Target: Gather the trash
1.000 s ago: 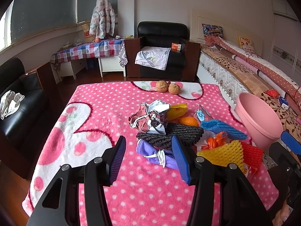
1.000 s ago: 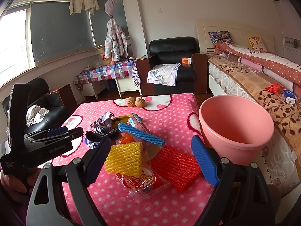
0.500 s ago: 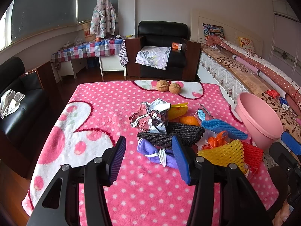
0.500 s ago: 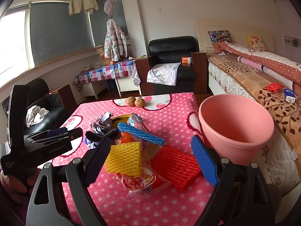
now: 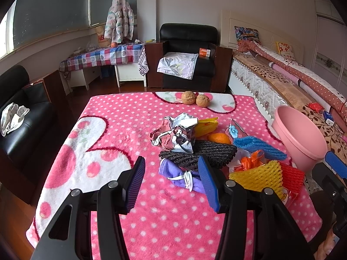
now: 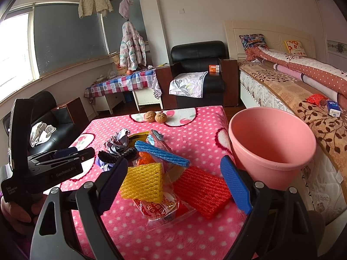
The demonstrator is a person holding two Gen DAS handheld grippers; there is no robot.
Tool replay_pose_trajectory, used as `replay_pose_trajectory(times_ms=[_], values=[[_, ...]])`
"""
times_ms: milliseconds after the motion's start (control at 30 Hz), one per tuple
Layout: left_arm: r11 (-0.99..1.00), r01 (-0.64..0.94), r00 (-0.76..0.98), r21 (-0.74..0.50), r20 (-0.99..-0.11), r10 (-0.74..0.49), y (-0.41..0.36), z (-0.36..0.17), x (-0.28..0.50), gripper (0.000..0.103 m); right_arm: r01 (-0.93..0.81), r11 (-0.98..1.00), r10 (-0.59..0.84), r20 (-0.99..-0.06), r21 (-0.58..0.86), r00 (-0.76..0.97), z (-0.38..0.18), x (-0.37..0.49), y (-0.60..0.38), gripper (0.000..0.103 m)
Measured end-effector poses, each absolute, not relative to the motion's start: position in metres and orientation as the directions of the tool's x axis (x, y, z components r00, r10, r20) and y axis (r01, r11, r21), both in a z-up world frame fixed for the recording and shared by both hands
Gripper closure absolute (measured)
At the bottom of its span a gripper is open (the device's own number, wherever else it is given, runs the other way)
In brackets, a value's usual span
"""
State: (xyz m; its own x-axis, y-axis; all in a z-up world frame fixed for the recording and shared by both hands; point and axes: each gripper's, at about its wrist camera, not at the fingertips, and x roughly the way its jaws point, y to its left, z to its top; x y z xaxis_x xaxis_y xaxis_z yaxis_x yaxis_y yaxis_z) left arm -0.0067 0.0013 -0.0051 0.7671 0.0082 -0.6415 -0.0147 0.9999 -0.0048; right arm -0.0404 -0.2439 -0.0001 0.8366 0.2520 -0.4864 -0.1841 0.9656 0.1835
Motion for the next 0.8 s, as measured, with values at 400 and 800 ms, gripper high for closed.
replay_pose_trajectory(times_ms=[400,800], values=[[1.0,-0.013,0.767,-0.006,-0.642,0.006,0.0014,-0.0051,-0.0064,0.052,-0.184,0.965,0.252,-0.486,0.185,0.837,0.0,-0.0403,-0.245,0.015],[1.0,-0.014,0.764,-0.008,-0.645,0.005,0.0026,-0.0066,-0.0074,0.052,-0.183,0.965,0.253,-0.484,0.187,0.838,0.0004,-0.0406,-0.2456,0.015]])
